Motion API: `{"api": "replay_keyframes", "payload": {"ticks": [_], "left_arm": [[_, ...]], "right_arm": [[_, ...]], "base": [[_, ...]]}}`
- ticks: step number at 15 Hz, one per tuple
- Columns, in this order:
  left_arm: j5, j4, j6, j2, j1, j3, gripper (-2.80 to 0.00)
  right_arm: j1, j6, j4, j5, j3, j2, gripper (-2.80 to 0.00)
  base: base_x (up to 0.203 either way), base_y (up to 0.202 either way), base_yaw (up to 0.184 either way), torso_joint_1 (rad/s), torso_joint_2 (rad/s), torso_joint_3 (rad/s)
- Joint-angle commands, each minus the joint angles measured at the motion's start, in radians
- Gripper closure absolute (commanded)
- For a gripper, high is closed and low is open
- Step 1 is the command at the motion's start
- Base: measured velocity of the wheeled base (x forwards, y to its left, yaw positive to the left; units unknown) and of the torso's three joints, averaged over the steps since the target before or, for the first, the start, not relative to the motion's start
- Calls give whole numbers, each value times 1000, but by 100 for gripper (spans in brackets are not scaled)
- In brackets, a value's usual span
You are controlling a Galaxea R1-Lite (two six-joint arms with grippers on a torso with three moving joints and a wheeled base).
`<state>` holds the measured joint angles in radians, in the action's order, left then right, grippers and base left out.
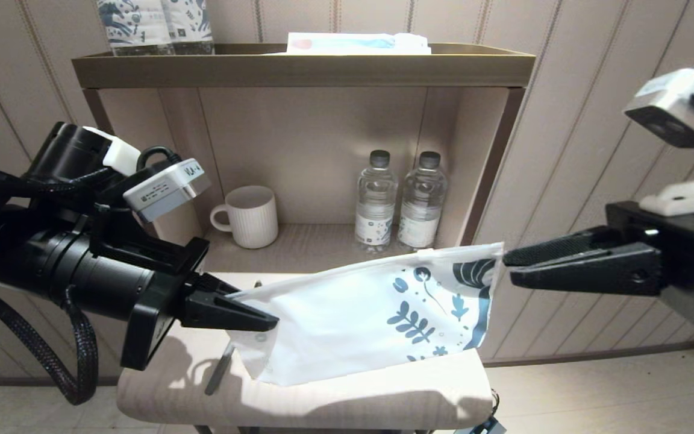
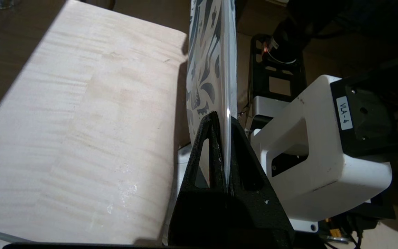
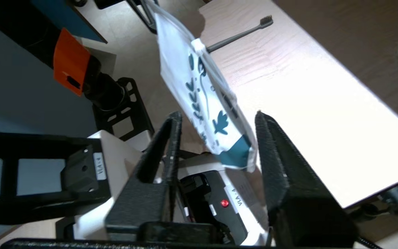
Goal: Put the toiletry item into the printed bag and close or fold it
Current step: Hand it to the other hand
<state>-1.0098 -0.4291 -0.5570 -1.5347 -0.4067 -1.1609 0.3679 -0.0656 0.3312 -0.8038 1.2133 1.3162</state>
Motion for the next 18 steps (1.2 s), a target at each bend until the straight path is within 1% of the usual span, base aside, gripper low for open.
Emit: {"api": "replay_keyframes", "payload": {"ticks": [1, 4, 7, 11, 14, 18], "left_arm": [[-6, 0, -3, -2, 12, -3, 0], [-7, 1, -3, -13, 29, -14, 0], [-7, 0, -3, -18, 28, -14, 0], [-7, 0, -3, -35, 28, -19, 0], [-7, 1, -4, -36, 27, -20, 0], [-6, 3, -7, -44, 28, -20, 0]], "right_arm": [[4, -27, 6, -6, 62, 106, -280], [12, -86, 43, -6, 103, 159, -280], [20, -213, 95, -13, 91, 200, -280], [67, -297, 103, -17, 98, 258, -280], [98, -315, 103, -17, 144, 302, -280], [102, -346, 103, -14, 160, 305, -280]], "base": [[0, 0, 0, 0, 0, 0], [0, 0, 0, 0, 0, 0], [0, 0, 0, 0, 0, 0], [0, 0, 0, 0, 0, 0], [0, 0, 0, 0, 0, 0], [0, 0, 0, 0, 0, 0]]}}
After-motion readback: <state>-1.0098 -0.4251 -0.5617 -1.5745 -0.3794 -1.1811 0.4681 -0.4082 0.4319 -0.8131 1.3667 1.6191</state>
